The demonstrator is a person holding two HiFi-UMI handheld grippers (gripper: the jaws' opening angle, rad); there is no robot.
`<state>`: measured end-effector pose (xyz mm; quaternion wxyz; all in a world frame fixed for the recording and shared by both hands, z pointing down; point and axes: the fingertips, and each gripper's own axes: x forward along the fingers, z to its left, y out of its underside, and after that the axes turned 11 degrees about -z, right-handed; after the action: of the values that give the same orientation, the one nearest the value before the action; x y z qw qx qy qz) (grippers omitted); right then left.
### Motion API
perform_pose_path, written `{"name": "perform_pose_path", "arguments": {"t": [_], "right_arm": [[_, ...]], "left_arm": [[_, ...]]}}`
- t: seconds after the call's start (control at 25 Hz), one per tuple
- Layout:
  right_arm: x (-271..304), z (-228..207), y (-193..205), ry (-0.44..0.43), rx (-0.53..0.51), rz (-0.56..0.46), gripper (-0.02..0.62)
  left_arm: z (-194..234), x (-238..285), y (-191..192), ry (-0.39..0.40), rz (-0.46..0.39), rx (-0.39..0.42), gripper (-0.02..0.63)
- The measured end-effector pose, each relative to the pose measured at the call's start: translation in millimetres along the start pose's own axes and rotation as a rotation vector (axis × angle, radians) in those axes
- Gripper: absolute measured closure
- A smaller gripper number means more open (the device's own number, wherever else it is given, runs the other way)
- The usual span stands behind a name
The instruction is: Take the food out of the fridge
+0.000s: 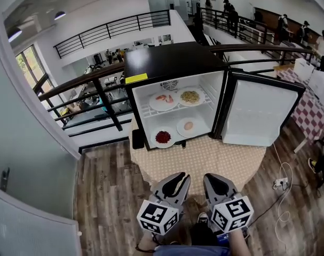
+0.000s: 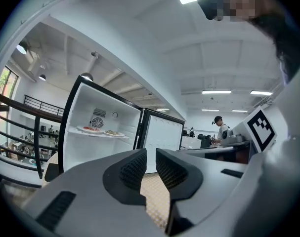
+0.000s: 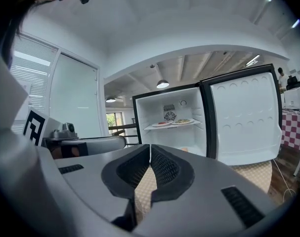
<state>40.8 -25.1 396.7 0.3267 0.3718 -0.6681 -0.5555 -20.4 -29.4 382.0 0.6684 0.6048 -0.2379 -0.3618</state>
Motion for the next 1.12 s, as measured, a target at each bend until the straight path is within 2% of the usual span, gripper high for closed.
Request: {"name": "perform_pose_path", "arguments": {"t": [0.32, 0.64, 0.84, 1.12], "right_arm": [[34, -67, -13, -0.056, 0.035, 0.025, 0.575], [56, -99, -10, -0.150, 0.069, 0.045, 0.575], [62, -105, 3, -0.189, 0.112, 0.072, 0.575], [76, -102, 24, -0.207, 0.096, 0.123, 0.575]], "left_arm": [[12, 69, 11, -0.096, 0.010, 0.017, 0.549], [6, 108, 27, -0.133, 0.044, 0.002, 0.549], [-5, 111, 43, -0.141, 0.074, -0.046, 0.549], [17, 88, 81, -0.222, 0.171, -0.087, 0.549]]}}
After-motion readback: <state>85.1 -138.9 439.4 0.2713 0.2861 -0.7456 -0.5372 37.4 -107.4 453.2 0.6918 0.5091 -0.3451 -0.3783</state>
